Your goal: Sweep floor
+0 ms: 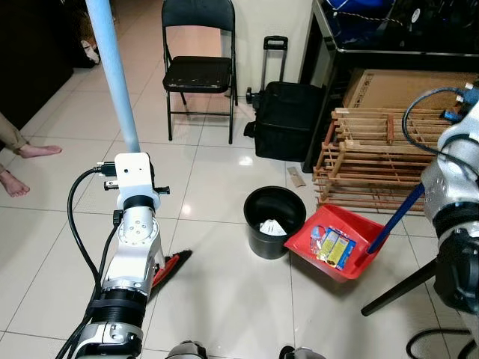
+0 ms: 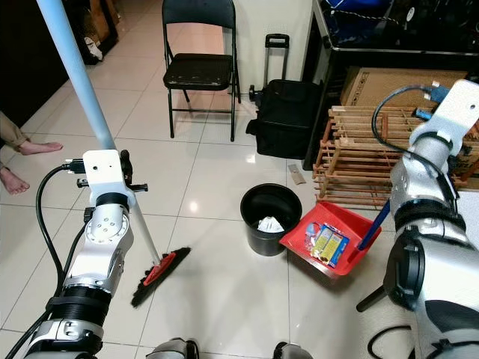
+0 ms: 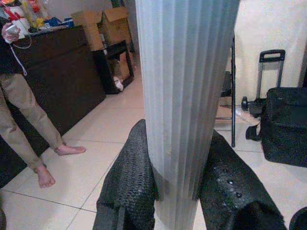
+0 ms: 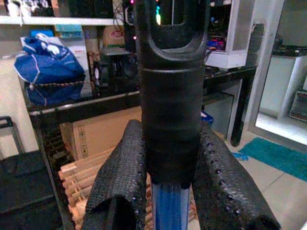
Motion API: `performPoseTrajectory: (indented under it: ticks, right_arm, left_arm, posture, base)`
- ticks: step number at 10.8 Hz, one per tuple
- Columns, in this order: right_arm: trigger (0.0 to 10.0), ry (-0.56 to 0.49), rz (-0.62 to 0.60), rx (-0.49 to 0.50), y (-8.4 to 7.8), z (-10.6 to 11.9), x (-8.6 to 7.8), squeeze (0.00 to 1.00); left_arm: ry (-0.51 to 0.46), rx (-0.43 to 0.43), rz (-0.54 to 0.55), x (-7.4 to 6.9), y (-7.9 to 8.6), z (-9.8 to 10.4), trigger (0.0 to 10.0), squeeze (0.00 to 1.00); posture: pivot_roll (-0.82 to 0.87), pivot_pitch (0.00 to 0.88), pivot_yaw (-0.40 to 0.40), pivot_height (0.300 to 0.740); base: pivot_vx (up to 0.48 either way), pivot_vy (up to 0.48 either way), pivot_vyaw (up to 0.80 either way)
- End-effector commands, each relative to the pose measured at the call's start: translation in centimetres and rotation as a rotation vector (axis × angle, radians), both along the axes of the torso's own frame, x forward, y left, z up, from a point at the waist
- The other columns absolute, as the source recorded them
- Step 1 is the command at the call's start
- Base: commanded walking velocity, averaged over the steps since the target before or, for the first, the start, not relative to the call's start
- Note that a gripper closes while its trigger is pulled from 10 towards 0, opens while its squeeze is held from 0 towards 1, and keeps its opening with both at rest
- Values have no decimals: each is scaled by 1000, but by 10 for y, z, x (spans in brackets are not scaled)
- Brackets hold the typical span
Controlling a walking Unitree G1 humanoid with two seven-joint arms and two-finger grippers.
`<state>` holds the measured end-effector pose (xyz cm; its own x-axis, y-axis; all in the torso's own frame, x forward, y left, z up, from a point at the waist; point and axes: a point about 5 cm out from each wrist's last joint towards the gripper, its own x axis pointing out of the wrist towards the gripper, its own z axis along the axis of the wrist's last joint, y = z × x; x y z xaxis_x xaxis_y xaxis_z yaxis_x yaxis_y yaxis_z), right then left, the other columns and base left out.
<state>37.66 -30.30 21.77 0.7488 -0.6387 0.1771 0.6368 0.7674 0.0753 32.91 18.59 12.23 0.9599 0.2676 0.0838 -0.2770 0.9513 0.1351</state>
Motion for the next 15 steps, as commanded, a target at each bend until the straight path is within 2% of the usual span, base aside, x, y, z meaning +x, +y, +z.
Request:
performPoseTrajectory:
  ticks: [1,5,12,14,15]
  right_arm:
    - [10000,-79,-6,13,-1,24,3,0]
    - [10000,-93,2,-14,-1,39,6,0]
    - [10000,-75,-32,-34,-12,39,2,0]
    - [10000,-83,-25,-29,-10,39,2,0]
    - [10000,-131,3,-24,-4,46,5,0]
  left_arm:
    - [-53,19,8,1,3,12,10000,0]
    - [-52,25,6,0,3,12,10000,0]
    - [-47,47,-7,-3,2,9,10000,0]
    - [-46,50,-11,-2,2,10,10000,0]
    - [-47,51,-11,-2,1,10,10000,0]
  posture:
    - [20,54,45,740]
    - [25,45,43,740]
    - [26,42,51,740]
    - [27,48,51,740]
    - [29,49,49,740]
  base:
    - [0,0,0]
    - [0,0,0]
    - [0,0,0]
    - [0,0,0]
    - [0,0,0]
